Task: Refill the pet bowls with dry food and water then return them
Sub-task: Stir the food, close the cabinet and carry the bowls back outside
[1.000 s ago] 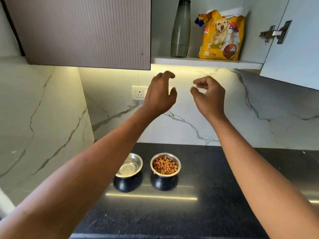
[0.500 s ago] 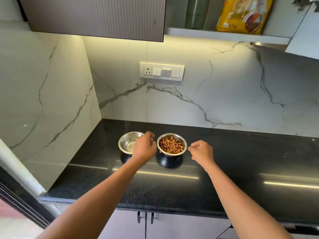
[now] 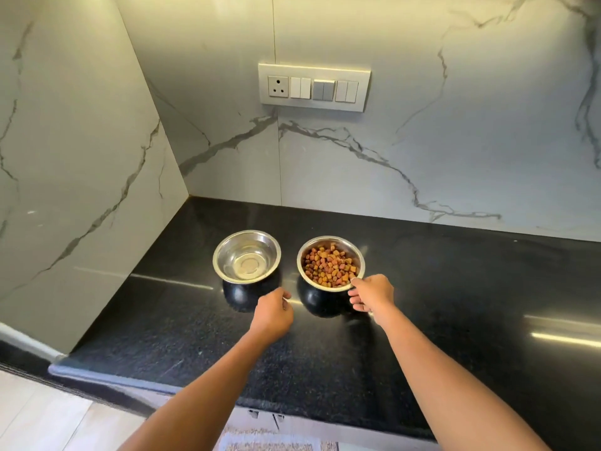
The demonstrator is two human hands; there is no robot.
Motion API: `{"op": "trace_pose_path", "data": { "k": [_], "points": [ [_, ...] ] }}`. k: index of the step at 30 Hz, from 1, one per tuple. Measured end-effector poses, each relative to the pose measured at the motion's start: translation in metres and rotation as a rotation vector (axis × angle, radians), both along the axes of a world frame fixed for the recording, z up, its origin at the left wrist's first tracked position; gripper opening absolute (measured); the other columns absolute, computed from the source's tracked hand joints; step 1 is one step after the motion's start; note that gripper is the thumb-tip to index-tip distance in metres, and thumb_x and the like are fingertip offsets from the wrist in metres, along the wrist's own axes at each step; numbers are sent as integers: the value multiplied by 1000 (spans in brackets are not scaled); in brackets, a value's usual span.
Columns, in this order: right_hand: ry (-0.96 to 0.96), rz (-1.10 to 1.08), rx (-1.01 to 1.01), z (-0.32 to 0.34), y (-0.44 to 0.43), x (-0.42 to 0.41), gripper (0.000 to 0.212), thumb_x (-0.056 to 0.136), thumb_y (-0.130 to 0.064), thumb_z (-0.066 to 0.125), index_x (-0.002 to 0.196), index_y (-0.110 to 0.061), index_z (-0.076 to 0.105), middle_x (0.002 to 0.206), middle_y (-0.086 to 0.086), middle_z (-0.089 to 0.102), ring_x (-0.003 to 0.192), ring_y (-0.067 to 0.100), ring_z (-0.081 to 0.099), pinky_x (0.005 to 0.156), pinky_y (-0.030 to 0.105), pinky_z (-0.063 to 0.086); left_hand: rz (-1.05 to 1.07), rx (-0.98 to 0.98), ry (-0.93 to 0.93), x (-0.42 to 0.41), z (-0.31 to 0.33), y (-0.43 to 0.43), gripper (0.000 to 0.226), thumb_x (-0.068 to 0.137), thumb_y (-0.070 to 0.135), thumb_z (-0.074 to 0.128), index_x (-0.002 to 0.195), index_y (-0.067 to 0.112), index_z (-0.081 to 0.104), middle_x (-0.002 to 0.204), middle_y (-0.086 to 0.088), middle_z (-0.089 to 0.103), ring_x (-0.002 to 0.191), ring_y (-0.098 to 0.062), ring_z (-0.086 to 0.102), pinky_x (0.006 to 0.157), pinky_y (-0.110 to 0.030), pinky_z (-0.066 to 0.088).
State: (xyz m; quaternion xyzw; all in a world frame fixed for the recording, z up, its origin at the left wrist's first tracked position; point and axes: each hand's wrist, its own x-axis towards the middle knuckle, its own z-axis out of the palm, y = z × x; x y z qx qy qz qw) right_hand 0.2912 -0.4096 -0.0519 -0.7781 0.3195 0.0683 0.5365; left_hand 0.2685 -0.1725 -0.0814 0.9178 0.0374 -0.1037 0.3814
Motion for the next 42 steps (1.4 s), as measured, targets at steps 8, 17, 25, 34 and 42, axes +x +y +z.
{"op": "trace_pose_path", "data": {
  "k": [8,17,25,34,42],
  "points": [
    [14,52,-265,3,-31,13,28,97,-24,72,76,-7,75,67,9,75,47,16,69,42,24,52,8,90,-17,39,-6,-31,33,89,13,54,119,8,67,113,-12,71,103,-30,67,87,-36,52],
    [77,66,-384,5,-67,5,22,96,-28,71,78,-15,75,68,5,75,58,19,75,60,37,66,-126,291,-140,86,-3,-59,23,92,14,61,114,7,62,115,-12,60,103,-31,65,85,-39,54],
    [71,92,-416,6,-62,11,19,97,-30,69,82,-19,74,66,2,75,60,17,75,69,44,68,-65,190,-214,84,-13,-51,11,86,-1,60,83,5,69,91,-11,64,83,-29,64,72,-36,52],
    [37,94,-374,8,-47,17,21,96,-29,70,78,-17,73,67,4,75,58,19,76,69,48,68,-170,-47,-417,61,50,-69,12,87,17,74,98,20,74,99,8,71,81,-5,64,75,-22,56],
    [17,89,-316,9,-29,13,19,97,-25,70,81,-15,71,67,4,75,56,19,76,67,44,68,-150,-27,-282,57,39,-72,19,86,19,74,105,21,75,103,5,76,87,-10,69,80,-30,60]
  ]
}}
